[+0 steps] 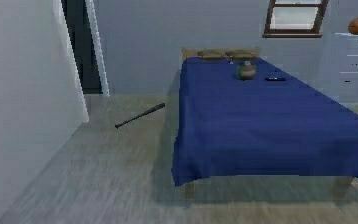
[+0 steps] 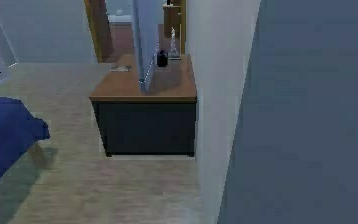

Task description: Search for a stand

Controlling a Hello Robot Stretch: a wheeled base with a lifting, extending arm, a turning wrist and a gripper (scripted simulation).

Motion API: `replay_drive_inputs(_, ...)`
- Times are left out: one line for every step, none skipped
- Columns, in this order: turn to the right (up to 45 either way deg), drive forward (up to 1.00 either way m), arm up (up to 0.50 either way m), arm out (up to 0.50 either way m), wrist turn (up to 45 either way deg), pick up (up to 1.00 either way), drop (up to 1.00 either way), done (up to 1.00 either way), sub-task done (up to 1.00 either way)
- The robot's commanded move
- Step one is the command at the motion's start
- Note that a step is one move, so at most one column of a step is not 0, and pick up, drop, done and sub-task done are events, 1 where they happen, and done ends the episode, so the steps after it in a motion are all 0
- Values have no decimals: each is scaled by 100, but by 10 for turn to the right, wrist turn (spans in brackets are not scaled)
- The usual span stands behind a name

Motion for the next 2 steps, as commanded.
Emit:
replay_drive_inputs(450, 0, 0, 0, 0, 0, 0, 0, 0)
replay_drive_inputs(360, 0, 0, 0, 0, 0, 0, 0, 0)
